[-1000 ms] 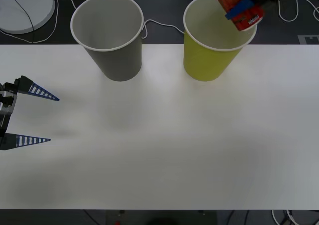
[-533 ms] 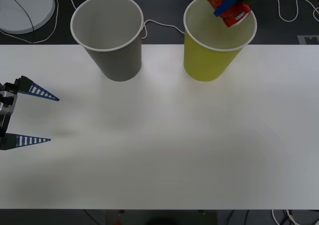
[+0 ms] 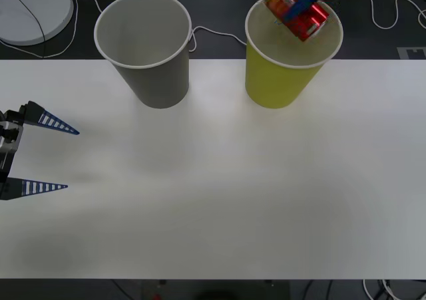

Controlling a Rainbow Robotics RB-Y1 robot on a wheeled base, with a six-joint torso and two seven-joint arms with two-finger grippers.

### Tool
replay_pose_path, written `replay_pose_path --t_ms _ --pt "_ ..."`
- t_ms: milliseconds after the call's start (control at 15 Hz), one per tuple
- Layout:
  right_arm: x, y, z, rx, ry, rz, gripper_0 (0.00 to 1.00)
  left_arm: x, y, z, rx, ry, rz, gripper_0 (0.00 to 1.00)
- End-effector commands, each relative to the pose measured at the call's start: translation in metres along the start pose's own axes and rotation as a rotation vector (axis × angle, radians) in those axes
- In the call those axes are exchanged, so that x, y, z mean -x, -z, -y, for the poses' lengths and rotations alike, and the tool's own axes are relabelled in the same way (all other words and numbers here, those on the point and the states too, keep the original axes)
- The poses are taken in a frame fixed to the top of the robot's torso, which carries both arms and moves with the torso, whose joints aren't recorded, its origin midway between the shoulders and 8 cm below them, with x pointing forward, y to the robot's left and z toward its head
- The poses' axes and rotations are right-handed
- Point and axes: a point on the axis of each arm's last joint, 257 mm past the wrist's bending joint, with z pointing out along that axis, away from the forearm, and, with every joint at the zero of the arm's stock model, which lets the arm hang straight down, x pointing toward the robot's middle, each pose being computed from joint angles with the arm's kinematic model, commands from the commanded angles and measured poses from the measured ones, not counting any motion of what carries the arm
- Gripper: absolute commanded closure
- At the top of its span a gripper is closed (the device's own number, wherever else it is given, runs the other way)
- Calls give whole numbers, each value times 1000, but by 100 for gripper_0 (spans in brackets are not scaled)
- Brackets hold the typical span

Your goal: Put the can into the green bin and the plastic bottle into the gray bin

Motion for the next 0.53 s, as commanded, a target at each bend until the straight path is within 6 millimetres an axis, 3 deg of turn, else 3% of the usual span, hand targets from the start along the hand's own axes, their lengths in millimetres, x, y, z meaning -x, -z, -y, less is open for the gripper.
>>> replay_pose_path --t_ms 67,267,533 --pt "-5 9 1 2 17 -9 0 0 0 0 0 0 0 0" --pt "-11 33 4 20 34 18 0 0 0 0 0 0 0 0" --pt "-45 54 -9 102 50 79 0 0 0 0 0 0 0 0"
